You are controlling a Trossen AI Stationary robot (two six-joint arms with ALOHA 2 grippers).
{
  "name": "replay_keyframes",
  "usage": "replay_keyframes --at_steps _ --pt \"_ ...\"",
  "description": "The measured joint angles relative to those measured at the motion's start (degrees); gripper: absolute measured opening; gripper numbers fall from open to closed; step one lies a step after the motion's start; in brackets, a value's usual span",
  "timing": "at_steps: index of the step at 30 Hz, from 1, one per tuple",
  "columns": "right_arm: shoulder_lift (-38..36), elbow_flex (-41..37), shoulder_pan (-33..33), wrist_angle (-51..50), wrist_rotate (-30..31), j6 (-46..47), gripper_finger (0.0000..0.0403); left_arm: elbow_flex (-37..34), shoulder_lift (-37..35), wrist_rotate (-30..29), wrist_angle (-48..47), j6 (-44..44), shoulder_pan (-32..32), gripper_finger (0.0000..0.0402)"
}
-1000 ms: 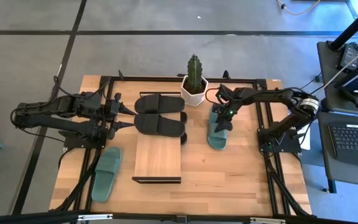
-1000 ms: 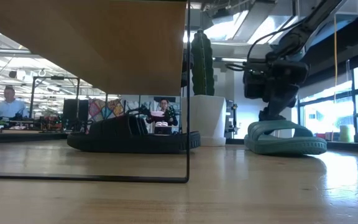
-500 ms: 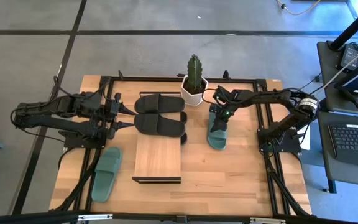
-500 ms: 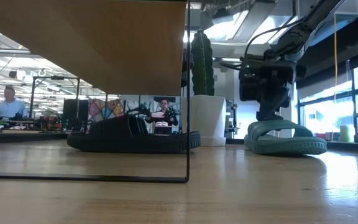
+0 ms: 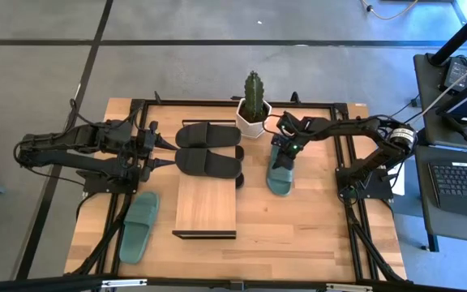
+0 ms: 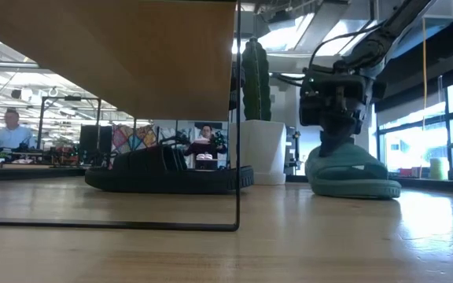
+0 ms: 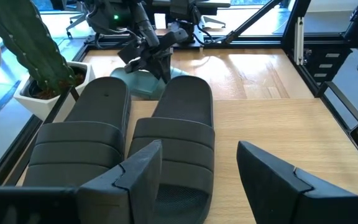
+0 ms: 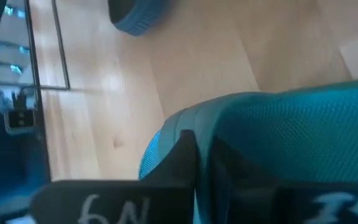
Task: Pick and place slides into the shelf
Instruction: Put the green slides under the shelf
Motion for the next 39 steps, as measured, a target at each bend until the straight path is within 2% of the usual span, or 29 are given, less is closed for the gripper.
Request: replay_keyframes --at_steps 4,9,16,20,24,28,33,39 --pt "-0.15 0.00 2.16 0.15 0.26 6.94 0.0024 0.00 0.00 0.00 -0.01 -0.04 -0.01 0.0199" --pt "-2.16 -0.02 7.80 1.47 1.70 17.15 0.0013 0.00 0.00 0.00 -0.20 -0.02 -0.01 0.0199" --pt "-10.56 -2.13 19.84 7.53 14.62 34.33 0.0015 0.00 0.00 0.00 -1.47 -0.02 0.01 0.0199" --pt "-16.47 -9.57 27.51 22.47 21.31 47.55 0.0014 0.00 0.00 0.00 -1.51 -0.02 -0.01 0.0199" --pt "-19.94 -17.64 34.19 36.48 32.46 58.76 0.0014 0.00 0.00 0.00 -1.13 -0.02 -0.01 0.0199" --pt "-19.76 -22.87 40.55 45.34 43.96 67.94 0.0014 0.00 0.02 0.00 -0.96 -0.57 -0.01 0.0199" --pt "-18.02 -23.89 46.40 51.42 56.87 76.86 0.0015 0.00 0.02 0.01 -0.94 -3.06 -0.01 0.0199" --pt "-14.07 -21.47 48.27 51.20 60.42 82.89 0.0016 0.00 0.00 0.02 -0.96 -2.30 -0.01 0.0199"
